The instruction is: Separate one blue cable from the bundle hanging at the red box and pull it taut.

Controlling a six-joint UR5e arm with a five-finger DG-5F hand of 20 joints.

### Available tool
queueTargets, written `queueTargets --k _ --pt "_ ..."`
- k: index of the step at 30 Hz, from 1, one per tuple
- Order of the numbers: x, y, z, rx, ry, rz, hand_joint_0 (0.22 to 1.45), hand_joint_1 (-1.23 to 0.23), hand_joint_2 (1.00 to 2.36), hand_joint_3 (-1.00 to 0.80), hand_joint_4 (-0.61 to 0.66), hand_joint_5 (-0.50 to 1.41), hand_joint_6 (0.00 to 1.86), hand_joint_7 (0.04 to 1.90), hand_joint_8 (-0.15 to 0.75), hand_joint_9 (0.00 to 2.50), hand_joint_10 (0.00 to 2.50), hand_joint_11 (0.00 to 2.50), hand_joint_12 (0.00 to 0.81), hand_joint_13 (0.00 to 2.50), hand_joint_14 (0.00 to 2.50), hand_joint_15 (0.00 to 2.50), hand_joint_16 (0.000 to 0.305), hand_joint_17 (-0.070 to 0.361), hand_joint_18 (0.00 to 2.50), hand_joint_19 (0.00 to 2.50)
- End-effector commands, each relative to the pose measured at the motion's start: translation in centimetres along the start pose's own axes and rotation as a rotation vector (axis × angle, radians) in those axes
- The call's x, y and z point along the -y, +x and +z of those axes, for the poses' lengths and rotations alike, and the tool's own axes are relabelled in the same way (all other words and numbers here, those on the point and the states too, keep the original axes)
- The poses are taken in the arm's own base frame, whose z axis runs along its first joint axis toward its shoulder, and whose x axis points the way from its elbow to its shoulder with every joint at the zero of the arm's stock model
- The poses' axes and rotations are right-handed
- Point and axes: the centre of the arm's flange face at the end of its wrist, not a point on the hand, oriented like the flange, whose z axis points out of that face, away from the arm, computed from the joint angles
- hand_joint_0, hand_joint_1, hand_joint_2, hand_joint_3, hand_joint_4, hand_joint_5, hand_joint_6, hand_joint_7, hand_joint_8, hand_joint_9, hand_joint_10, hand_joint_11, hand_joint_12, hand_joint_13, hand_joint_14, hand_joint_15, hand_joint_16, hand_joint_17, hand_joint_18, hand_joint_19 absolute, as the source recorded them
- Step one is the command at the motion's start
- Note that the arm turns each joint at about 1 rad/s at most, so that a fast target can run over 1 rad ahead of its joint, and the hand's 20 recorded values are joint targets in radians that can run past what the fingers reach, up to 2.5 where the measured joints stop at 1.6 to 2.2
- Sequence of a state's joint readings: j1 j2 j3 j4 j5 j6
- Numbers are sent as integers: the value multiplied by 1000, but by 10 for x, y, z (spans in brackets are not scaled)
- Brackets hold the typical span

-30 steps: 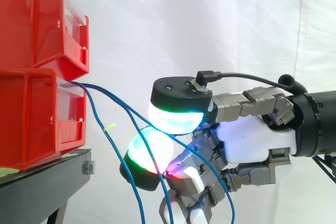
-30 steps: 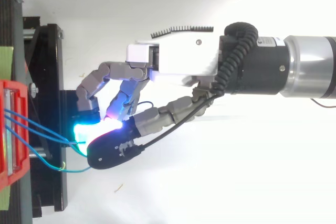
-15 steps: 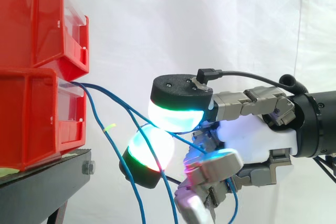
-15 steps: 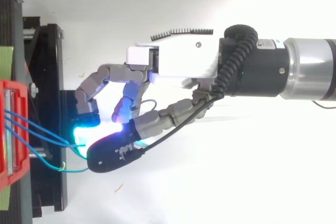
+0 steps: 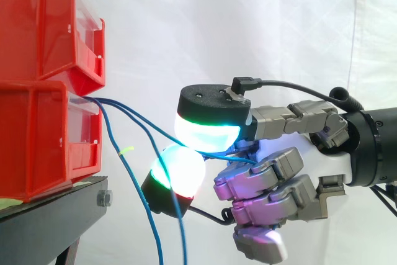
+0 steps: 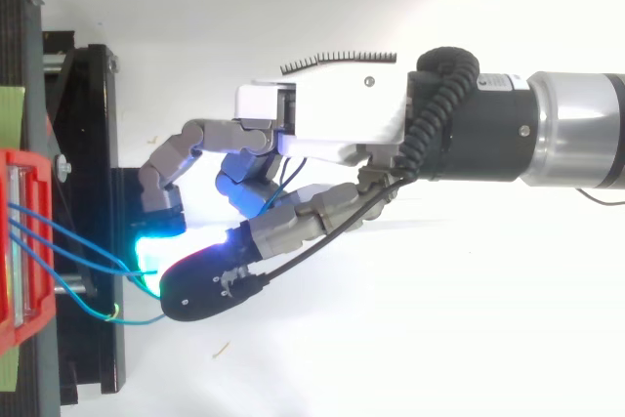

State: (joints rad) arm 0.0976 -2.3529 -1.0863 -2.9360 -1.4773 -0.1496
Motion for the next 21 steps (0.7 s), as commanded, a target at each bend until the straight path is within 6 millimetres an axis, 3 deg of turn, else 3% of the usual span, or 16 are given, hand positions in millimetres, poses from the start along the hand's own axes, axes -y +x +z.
queueTargets --k 1,3,9,15,21 --pt "-2 -1 0 3 -3 4 660 -771 1007 46 -187 -182 941 1013 309 912 2030 1055 337 1011 1750 1251 40 90 1211 1189" --pt "-12 -5 -3 5 -4 0 665 -778 1008 35 -193 -180 939 1001 309 903 2138 1025 338 962 2095 1227 39 88 1301 1383" --pt "-33 -10 -24 -7 70 -16 668 -784 1009 38 -192 -179 933 1029 290 896 2248 1024 336 906 2492 1284 37 82 1409 1681" --pt "-51 -13 -43 -20 145 -47 668 -783 1011 58 -272 -174 930 1056 283 928 2355 1036 324 882 2500 1295 37 82 1526 1937" --pt "-56 -17 -48 12 167 -45 673 -780 1009 77 -320 -168 927 1072 267 926 2500 1132 323 898 2500 1403 38 85 1545 1921"
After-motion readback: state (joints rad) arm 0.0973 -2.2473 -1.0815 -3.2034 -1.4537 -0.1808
